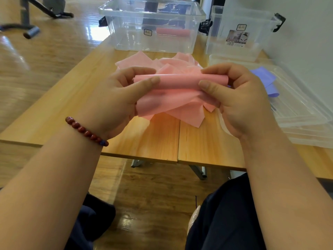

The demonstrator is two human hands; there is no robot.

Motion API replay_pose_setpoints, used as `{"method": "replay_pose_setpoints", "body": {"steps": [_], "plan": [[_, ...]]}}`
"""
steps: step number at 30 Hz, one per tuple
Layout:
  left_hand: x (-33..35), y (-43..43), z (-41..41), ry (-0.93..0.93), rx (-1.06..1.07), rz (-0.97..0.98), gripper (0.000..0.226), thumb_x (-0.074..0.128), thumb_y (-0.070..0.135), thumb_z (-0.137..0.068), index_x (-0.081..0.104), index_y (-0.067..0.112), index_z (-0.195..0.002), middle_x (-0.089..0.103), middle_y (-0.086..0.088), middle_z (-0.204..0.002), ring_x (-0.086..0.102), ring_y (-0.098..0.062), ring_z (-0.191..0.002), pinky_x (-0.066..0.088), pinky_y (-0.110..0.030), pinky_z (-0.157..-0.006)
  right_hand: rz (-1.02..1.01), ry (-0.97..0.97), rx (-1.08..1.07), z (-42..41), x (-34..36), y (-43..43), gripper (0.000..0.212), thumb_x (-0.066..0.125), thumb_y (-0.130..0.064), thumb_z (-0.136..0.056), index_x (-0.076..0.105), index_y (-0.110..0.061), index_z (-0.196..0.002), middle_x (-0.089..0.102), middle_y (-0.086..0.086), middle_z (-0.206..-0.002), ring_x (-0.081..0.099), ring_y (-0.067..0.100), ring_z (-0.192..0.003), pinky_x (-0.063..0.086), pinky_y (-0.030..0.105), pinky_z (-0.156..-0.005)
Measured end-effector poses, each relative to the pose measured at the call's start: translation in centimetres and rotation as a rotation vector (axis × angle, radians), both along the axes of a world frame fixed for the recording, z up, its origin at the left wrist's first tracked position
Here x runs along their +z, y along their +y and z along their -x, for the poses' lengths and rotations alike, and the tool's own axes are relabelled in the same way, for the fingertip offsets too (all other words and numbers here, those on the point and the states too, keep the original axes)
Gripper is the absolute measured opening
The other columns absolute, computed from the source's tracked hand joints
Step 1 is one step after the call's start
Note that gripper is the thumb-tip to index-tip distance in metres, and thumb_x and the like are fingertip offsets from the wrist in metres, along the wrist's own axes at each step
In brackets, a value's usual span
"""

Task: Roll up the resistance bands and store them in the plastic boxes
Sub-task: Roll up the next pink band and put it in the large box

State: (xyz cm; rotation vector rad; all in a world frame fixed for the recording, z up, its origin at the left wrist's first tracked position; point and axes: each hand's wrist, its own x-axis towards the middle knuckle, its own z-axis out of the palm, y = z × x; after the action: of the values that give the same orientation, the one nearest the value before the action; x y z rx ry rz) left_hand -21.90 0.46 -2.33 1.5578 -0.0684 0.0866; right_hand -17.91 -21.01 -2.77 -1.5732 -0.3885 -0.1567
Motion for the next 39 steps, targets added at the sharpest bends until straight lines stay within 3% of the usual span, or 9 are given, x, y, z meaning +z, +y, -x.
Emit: {"method": "replay_pose_setpoints", "body": {"steps": [2, 5, 11, 16, 21, 25, 30, 36, 39], "plan": [[-0.02, -0.11, 0.06, -0.007, 0.008, -0.049, 0.042, 0.068, 0.032, -0.077, 0.065, 0.016, -0.115, 0.065, -0.012, -0.119, 0.066, -0.024, -0.106, 0.057, -0.031, -0.079, 0.033, -0.035, -0.004, 0.06, -0.02, -0.04, 0.023, 0.076, -0.010, -0.080, 0.069, -0.031, -0.088, 0.067, -0.009, -0.099, 0.065, 0.011, -0.095, 0.058, 0.028, -0.077], [-0.05, -0.23, 0.03, -0.029, 0.027, -0.064, 0.024, 0.070, 0.024, -0.084, 0.067, 0.018, -0.107, 0.066, -0.010, -0.112, 0.065, -0.024, -0.103, 0.056, -0.031, -0.080, 0.075, -0.056, 0.002, 0.05, -0.05, -0.09, 0.029, 0.075, -0.006, -0.082, 0.068, -0.031, -0.092, 0.068, -0.010, -0.103, 0.065, 0.010, -0.097, 0.058, 0.033, -0.084], [-0.06, 0.03, 0.03, -0.054, 0.025, -0.077, 0.018, 0.059, 0.006, -0.092, 0.065, 0.019, -0.102, 0.064, -0.005, -0.104, 0.063, -0.018, -0.097, 0.055, -0.027, -0.080, 0.025, 0.073, 0.043, -0.15, -0.05, -0.09, 0.026, 0.076, -0.043, -0.073, 0.069, -0.033, -0.097, 0.067, -0.004, -0.103, 0.066, 0.017, -0.098, 0.057, 0.033, -0.079], [-0.04, 0.01, 0.02, -0.001, -0.030, 0.006, 0.031, 0.067, 0.019, -0.077, 0.063, 0.018, -0.108, 0.064, -0.009, -0.114, 0.066, -0.021, -0.103, 0.057, -0.029, -0.084, 0.007, 0.013, 0.036, 0.04, 0.08, -0.03, 0.018, 0.072, -0.027, -0.076, 0.070, -0.028, -0.093, 0.068, -0.004, -0.099, 0.068, 0.016, -0.096, 0.057, 0.028, -0.075], [-0.24, -0.15, -0.23, -0.009, 0.012, -0.015, 0.022, 0.070, 0.019, -0.084, 0.064, 0.021, -0.105, 0.064, -0.008, -0.116, 0.065, -0.025, -0.110, 0.056, -0.030, -0.086, 0.077, -0.074, 0.034, 0.10, -0.11, -0.12, 0.029, 0.069, -0.004, -0.086, 0.068, -0.032, -0.093, 0.067, -0.017, -0.096, 0.065, 0.008, -0.097, 0.057, 0.026, -0.080], [-0.27, 0.18, -0.36, -0.074, 0.016, -0.025, 0.024, 0.070, 0.021, -0.075, 0.067, 0.023, -0.099, 0.069, -0.006, -0.113, 0.064, -0.026, -0.111, 0.054, -0.037, -0.091, 0.116, -0.093, 0.045, -0.02, -0.17, -0.14, 0.031, 0.070, -0.007, -0.085, 0.067, -0.035, -0.096, 0.067, -0.014, -0.105, 0.063, 0.007, -0.102, 0.055, 0.028, -0.084], [-0.30, 0.54, -0.34, -0.104, 0.018, -0.030, 0.032, 0.077, 0.025, -0.069, 0.069, 0.026, -0.099, 0.069, -0.004, -0.115, 0.063, -0.025, -0.114, 0.053, -0.039, -0.093, 0.087, 0.028, 0.077, -0.35, -0.44, -0.13, 0.021, 0.075, -0.031, -0.080, 0.069, -0.035, -0.101, 0.066, -0.002, -0.108, 0.065, 0.019, -0.101, 0.055, 0.030, -0.080], [-0.04, 0.42, -0.29, 0.012, -0.030, 0.029, 0.041, 0.079, 0.021, -0.074, 0.065, 0.017, -0.111, 0.066, -0.007, -0.117, 0.067, -0.020, -0.108, 0.056, -0.026, -0.082, 0.098, -0.059, 0.003, -0.09, -0.25, -0.02, 0.023, 0.071, -0.010, -0.086, 0.069, -0.031, -0.096, 0.068, -0.003, -0.108, 0.064, 0.015, -0.103, 0.056, 0.028, -0.083], [0.19, 0.28, -0.09, -0.007, -0.022, 0.005, 0.034, 0.068, 0.024, -0.074, 0.067, 0.013, -0.107, 0.069, -0.006, -0.110, 0.068, -0.019, -0.105, 0.056, -0.023, -0.078, 0.075, -0.076, 0.000, 0.06, -0.08, 0.04, 0.025, 0.071, -0.006, -0.086, 0.067, -0.028, -0.097, 0.068, 0.000, -0.111, 0.064, 0.011, -0.101, 0.054, 0.025, -0.082]]}}
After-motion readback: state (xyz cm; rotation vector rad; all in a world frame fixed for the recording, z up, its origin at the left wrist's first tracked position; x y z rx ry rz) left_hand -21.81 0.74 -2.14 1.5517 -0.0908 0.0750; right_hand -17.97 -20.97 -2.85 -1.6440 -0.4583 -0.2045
